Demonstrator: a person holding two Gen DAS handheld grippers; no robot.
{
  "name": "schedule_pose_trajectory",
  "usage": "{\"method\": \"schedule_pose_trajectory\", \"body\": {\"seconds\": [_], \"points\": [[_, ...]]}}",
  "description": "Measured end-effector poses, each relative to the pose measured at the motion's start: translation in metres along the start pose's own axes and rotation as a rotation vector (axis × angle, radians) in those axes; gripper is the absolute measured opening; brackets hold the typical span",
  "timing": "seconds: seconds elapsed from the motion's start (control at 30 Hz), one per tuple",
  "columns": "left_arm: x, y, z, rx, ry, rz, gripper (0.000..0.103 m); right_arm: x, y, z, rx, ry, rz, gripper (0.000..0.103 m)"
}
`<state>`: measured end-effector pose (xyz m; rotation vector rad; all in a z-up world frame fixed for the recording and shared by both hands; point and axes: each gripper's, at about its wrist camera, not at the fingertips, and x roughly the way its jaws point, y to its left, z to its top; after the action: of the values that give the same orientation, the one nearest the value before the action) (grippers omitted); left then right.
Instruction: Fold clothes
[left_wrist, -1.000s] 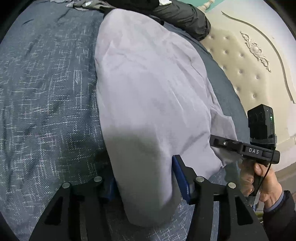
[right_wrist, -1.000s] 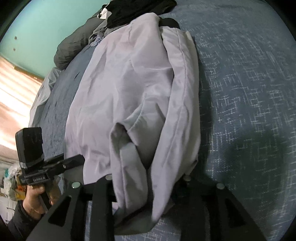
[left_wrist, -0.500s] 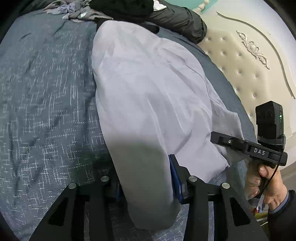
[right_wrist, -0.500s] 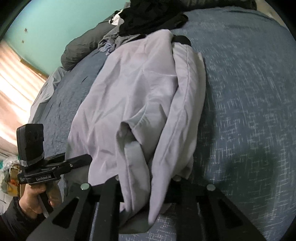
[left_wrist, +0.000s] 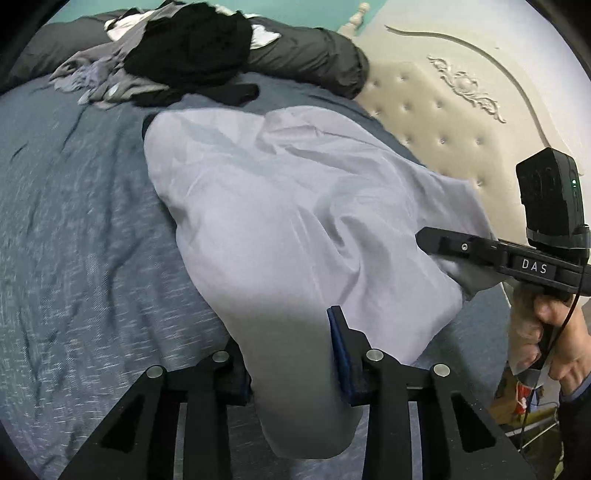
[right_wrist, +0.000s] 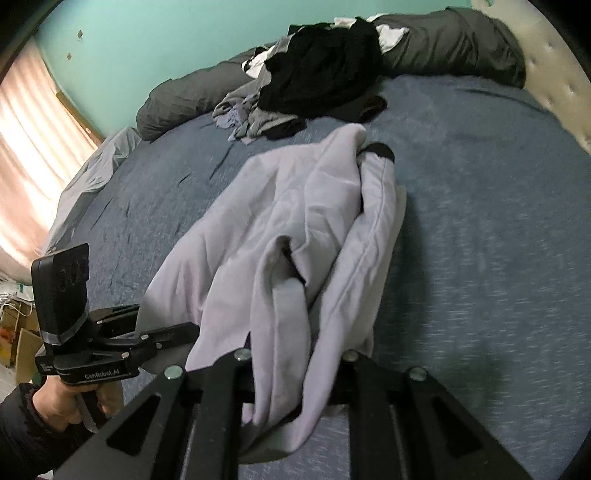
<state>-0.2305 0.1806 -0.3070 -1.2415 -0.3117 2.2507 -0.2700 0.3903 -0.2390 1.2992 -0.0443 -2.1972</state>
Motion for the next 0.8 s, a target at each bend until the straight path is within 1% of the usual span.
{"method": "schedule_pose_trajectory", "body": {"seconds": [0.07, 0.17, 0.33, 0.47, 0.63, 0.8], "points": [[0.0, -0.01, 0.0, 0.011, -0.002, -0.008, 0.036, -0.013, -0.001, 0.005, -0.013, -0.011, -0.014, 0.013], [-0.005, -0.022, 0.003, 0.027, -0.006, -0.02, 0.036, -0.035, -0.014, 0.004, -0.023, -0.02, -0.036, 0.013], [0.023, -0.071, 0.032, 0.051, -0.011, -0.046, 0.036, -0.067, -0.035, 0.007, -0.029, -0.036, -0.074, 0.013], [0.041, -0.103, 0.047, 0.065, -0.02, -0.074, 0.036, -0.092, -0.059, 0.015, -0.037, -0.048, -0.118, 0.013], [0.069, -0.149, 0.071, 0.075, -0.04, -0.118, 0.036, -0.13, -0.095, 0.034, -0.074, -0.059, -0.185, 0.013], [0.103, -0.199, 0.096, 0.092, -0.07, -0.139, 0.036, -0.16, -0.136, 0.049, -0.096, -0.073, -0.246, 0.012]]}}
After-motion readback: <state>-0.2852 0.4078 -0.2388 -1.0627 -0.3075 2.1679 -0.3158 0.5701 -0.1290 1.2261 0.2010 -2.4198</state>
